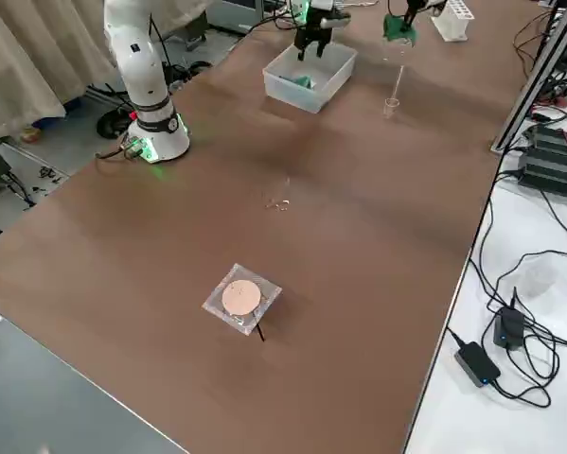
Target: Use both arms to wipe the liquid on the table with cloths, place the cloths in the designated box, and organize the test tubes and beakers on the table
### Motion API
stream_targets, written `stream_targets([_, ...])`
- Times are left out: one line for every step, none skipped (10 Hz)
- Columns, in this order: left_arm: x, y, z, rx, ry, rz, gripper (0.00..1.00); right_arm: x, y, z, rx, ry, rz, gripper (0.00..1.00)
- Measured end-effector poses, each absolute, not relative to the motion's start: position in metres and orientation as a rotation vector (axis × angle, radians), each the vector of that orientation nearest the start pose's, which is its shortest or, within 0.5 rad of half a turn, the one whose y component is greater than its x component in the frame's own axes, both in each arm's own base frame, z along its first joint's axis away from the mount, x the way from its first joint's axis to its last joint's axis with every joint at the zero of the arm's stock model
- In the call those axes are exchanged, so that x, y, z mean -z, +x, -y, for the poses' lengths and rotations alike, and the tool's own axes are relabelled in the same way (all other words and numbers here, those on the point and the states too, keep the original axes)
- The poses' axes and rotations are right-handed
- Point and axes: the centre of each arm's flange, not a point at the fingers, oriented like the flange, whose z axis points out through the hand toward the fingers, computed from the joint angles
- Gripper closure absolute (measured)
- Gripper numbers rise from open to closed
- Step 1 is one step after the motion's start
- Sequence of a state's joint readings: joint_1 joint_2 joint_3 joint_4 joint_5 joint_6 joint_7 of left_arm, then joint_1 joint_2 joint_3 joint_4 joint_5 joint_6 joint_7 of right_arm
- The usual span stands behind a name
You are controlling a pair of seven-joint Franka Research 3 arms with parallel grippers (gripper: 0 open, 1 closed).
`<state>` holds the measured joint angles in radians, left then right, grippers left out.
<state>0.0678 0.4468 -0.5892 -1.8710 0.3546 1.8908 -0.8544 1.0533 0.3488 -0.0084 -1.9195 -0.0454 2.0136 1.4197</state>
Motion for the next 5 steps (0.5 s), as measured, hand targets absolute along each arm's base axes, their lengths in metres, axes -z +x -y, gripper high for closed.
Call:
stream_targets([-0.265, 0.527, 0.251, -0.303, -2.862, 0.243, 0.93, -0.267, 0.299, -0.513, -0.08, -3.349, -0.599, 0.0])
stream_targets([-0.246, 0.52, 0.244, -0.289, -2.876, 0.248, 0.93, -0.247, 0.305, -0.512, -0.076, -3.345, -0.612, 0.0])
stream_targets([-0.228, 0.512, 0.238, -0.281, -2.89, 0.249, 0.93, -0.23, 0.309, -0.512, -0.071, -3.339, -0.62, 0.0])
stream_targets([-0.213, 0.502, 0.236, -0.28, -2.901, 0.244, 0.93, -0.214, 0.311, -0.51, -0.074, -3.344, -0.627, 0.0])
stream_targets([-0.201, 0.491, 0.234, -0.277, -2.914, 0.244, 0.93, -0.195, 0.311, -0.507, -0.086, -3.362, -0.632, 0.0])
